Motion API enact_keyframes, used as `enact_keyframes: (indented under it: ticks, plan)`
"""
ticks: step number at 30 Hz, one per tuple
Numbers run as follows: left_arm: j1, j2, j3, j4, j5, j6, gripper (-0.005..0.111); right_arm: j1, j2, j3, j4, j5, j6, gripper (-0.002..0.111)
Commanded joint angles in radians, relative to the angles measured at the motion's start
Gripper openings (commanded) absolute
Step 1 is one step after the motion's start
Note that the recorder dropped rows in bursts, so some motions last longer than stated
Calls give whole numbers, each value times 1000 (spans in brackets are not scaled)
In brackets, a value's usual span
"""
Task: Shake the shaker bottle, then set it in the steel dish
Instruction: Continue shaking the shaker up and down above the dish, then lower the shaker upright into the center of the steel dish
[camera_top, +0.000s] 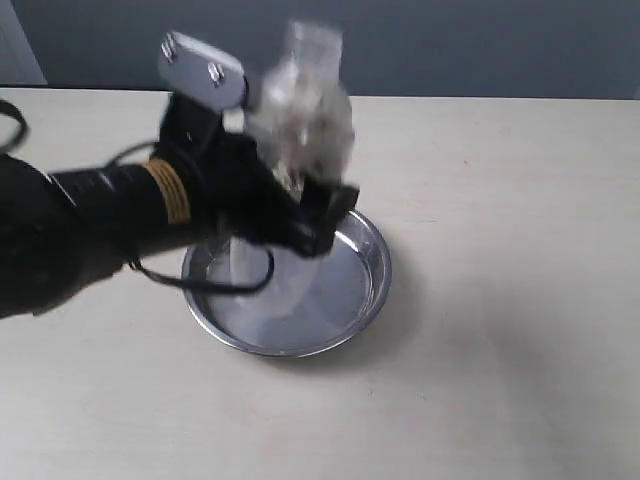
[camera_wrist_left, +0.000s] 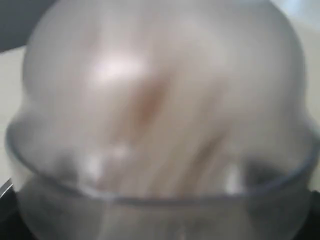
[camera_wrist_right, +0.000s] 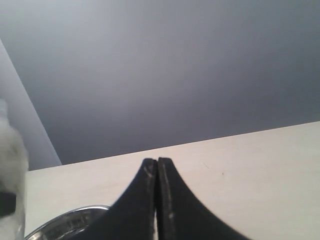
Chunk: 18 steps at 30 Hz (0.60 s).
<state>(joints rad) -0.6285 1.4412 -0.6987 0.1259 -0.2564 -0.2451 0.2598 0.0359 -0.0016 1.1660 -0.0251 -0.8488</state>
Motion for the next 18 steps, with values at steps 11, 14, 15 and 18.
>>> enact_keyframes:
  ticks: [11, 14, 15, 18]
  plan:
    - [3, -22, 42, 16, -152, -5, 0, -3, -2, 2, -1, -10, -4, -1]
    - [-15, -112, 20, 29, -328, -5, 0, -3, -2, 2, -1, -12, -4, -1]
    - [-15, -113, 26, 18, -313, -5, 0, -3, -2, 2, -1, -12, -4, -1]
    - [-15, -41, 85, 4, -264, -5, 0, -3, -2, 2, -1, -12, -4, -1]
